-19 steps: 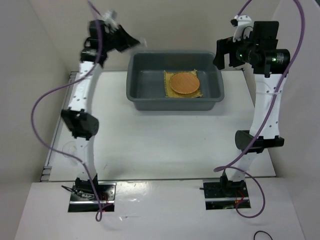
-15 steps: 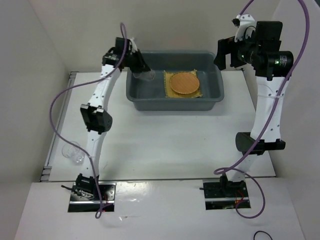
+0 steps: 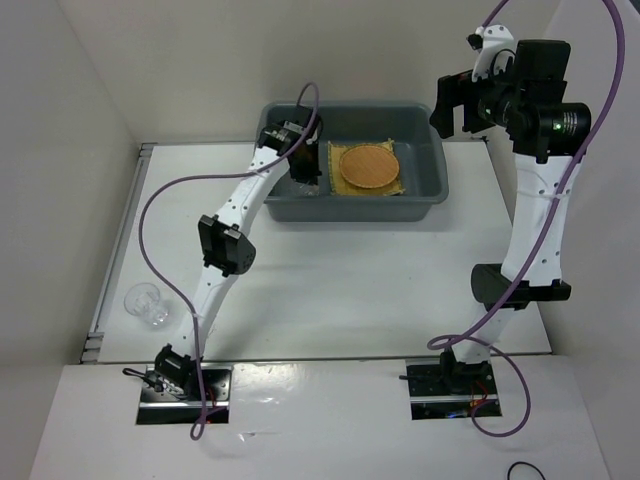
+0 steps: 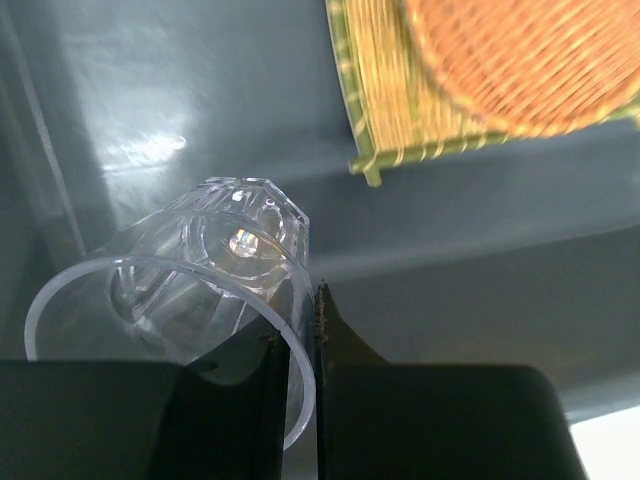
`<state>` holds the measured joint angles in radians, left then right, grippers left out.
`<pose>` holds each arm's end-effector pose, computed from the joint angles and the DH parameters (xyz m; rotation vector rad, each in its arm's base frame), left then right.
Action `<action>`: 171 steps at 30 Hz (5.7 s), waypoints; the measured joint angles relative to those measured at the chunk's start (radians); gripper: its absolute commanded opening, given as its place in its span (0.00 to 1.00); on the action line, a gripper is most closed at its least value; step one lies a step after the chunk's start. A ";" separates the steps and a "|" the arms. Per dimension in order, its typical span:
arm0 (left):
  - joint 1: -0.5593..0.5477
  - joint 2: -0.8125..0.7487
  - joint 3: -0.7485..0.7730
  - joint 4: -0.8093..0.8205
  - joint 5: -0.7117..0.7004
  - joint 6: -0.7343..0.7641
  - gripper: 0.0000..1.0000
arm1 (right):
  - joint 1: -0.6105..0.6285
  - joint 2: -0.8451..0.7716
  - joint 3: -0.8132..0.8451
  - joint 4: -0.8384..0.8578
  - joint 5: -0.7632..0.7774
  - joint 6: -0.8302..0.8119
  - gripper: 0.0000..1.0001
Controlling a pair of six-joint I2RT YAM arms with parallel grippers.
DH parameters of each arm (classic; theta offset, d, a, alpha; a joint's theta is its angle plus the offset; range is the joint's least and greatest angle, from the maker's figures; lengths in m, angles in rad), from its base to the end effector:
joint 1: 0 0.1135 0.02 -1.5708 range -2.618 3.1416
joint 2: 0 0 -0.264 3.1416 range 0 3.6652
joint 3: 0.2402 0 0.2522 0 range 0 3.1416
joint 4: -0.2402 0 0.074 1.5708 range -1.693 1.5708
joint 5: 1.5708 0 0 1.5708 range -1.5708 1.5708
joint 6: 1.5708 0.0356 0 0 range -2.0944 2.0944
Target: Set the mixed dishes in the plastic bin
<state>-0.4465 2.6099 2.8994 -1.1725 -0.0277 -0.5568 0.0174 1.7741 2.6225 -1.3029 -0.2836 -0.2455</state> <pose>0.4828 -0.2300 0.2901 -0.1500 2.4920 -0.3996 0.2872 0.0150 0.5480 -0.4390 1.9601 0.1416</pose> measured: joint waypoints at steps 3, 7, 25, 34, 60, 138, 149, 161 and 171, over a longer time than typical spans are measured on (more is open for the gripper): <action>-0.025 0.022 -0.013 -0.010 -0.025 0.005 0.00 | 0.000 0.021 0.037 0.002 0.000 -0.004 0.98; -0.048 0.076 -0.027 -0.028 -0.040 0.005 0.00 | 0.000 0.034 0.057 0.000 -0.004 -0.007 0.98; -0.014 0.000 0.006 -0.085 -0.208 -0.002 0.92 | 0.000 0.058 0.085 0.000 -0.024 -0.007 0.98; 0.157 -0.470 0.161 -0.061 -0.372 -0.053 0.99 | 0.000 0.136 0.151 0.001 -0.043 -0.007 0.98; 0.647 -1.210 -1.790 0.107 -0.464 -0.442 0.99 | 0.001 0.315 0.301 -0.001 -0.087 0.006 0.98; -0.001 -0.008 -0.223 0.435 -0.214 0.192 0.01 | 0.003 -0.042 -0.051 0.000 0.090 -0.035 0.98; -0.001 0.032 -0.203 0.443 -0.234 0.197 0.29 | 0.003 0.038 0.003 0.000 0.097 -0.037 0.98; -0.002 0.056 -0.103 0.439 -0.283 0.215 1.00 | 0.003 0.072 0.035 0.000 0.097 -0.037 0.98; -0.031 -0.152 0.183 0.360 -0.536 0.204 1.00 | 0.003 0.079 0.084 0.002 0.176 0.024 0.98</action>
<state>-0.4778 2.4580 3.0825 -0.8120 -0.5640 -0.3523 0.0200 1.8530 2.7068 -1.3010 -0.1074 -0.2211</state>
